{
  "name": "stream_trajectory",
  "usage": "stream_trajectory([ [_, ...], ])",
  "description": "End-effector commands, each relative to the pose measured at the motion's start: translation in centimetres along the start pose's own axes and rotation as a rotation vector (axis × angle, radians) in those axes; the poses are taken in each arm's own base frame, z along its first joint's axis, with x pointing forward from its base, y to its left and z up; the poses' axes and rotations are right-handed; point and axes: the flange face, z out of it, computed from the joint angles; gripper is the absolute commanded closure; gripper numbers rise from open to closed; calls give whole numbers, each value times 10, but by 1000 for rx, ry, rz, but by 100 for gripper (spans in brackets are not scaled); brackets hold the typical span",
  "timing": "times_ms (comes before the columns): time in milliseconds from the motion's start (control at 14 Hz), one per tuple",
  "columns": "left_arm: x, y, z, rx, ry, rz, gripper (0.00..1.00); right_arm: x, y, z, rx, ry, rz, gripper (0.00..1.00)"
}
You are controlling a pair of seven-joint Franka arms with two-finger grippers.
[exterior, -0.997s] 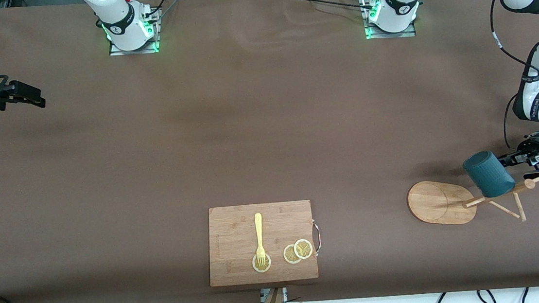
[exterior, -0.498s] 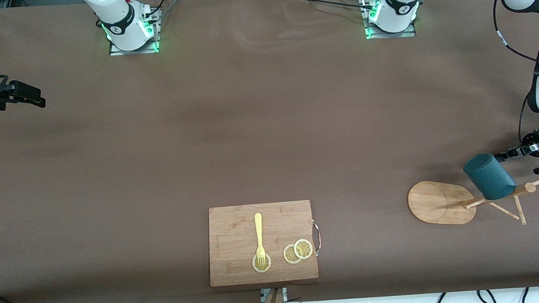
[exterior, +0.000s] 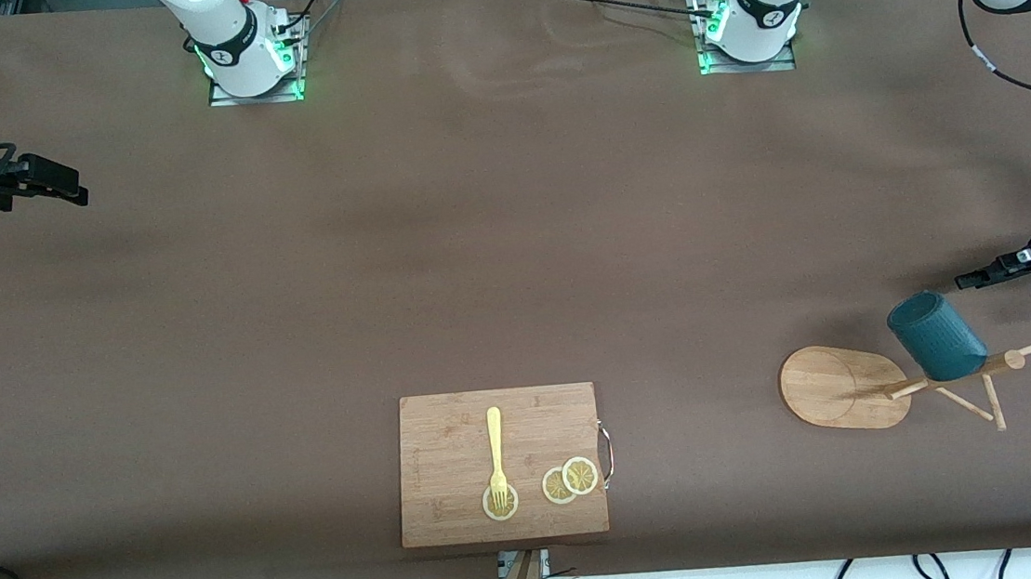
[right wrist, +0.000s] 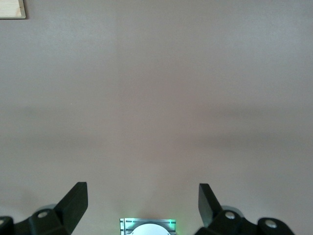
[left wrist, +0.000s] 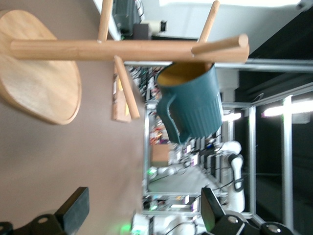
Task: Pass cup and hang on rack
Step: 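Open the left gripper and pull it back from the mug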
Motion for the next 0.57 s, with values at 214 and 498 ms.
stream_trajectory([
  [214, 4, 98, -14, 253, -146, 89, 0, 0, -3, -4, 16, 3, 6, 0],
  [498, 11, 152, 4, 349, -208, 131, 0, 1, 4, -8, 11, 23, 18, 0],
])
